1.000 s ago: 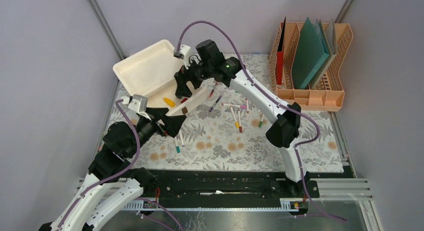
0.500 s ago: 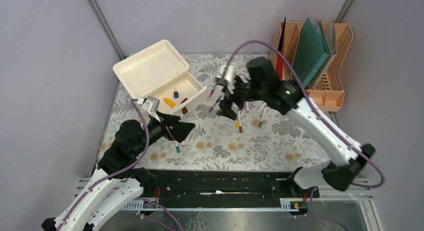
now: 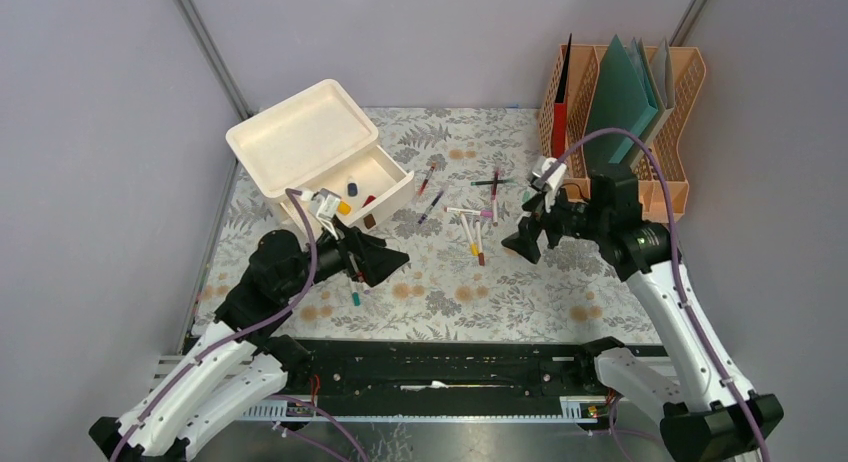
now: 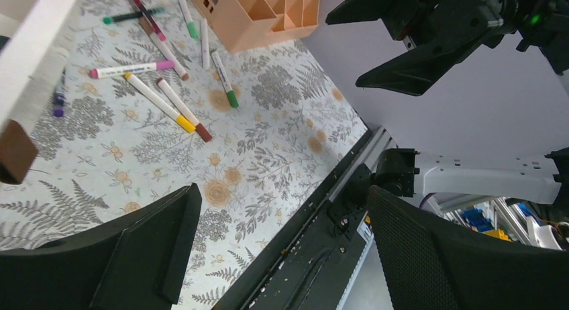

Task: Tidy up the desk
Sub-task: Close the drawer in the storage box.

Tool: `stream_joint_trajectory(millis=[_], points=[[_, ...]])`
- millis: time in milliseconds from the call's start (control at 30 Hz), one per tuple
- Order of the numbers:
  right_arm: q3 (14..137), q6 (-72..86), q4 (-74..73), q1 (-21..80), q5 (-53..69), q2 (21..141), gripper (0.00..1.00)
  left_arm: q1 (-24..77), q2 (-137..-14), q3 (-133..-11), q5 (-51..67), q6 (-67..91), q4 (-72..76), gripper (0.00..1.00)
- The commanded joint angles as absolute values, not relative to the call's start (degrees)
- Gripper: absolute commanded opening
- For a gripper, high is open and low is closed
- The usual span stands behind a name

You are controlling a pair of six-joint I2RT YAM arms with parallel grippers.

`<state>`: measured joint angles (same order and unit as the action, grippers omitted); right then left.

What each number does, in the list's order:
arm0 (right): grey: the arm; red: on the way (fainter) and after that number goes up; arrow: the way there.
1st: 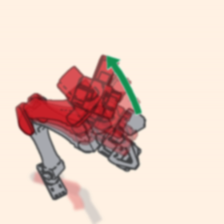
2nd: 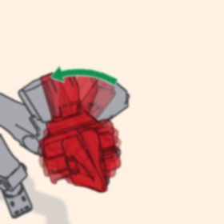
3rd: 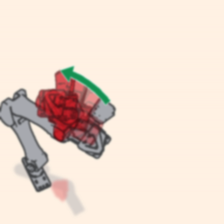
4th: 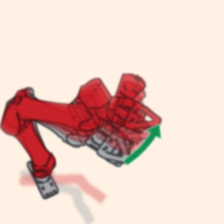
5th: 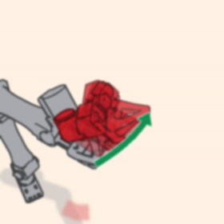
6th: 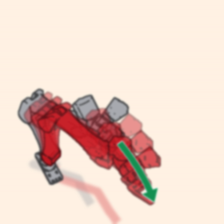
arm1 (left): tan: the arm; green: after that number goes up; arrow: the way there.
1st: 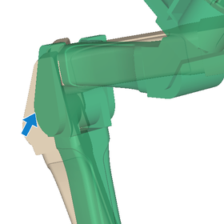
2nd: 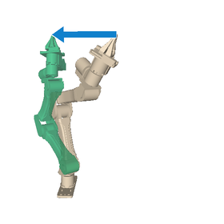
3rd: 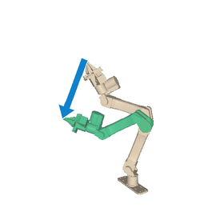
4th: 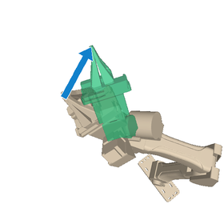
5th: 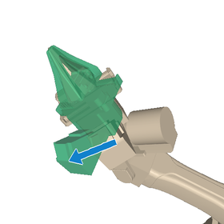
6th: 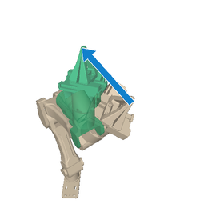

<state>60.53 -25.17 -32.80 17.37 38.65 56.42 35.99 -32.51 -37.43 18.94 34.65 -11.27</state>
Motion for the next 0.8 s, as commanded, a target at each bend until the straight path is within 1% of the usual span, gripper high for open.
stream_joint_trajectory(millis=[0,200,333,500,600,767], points=[[55.8,-22.1,-25.2,12.6,46.5,51.5,1.00,35.6,-35.6,-36.5,23.5,37.3,-5.2,0.99],[46.3,-17.4,-15.2,7.4,52.6,48.4,1.00,35.8,-41.7,-38.6,24.4,34.8,-5.5,0.99],[41.7,-16.9,-11.6,5.0,54.0,44.9,1.00,36.8,-44.9,-39.6,21.7,31.5,-7.7,0.99],[38.2,-16.9,-8.7,2.4,52.9,39.5,1.00,39.4,-47.1,-41.2,13.1,29.4,-8.7,0.99],[38.0,-17.2,-8.5,1.4,53.2,39.1,1.00,41.8,-49.9,-44.8,7.2,27.2,-11.2,0.98],[36.9,-20.8,-9.0,1.0,49.1,39.4,1.00,45.8,-56.1,-51.5,-3.7,24.6,-16.1,0.97]])
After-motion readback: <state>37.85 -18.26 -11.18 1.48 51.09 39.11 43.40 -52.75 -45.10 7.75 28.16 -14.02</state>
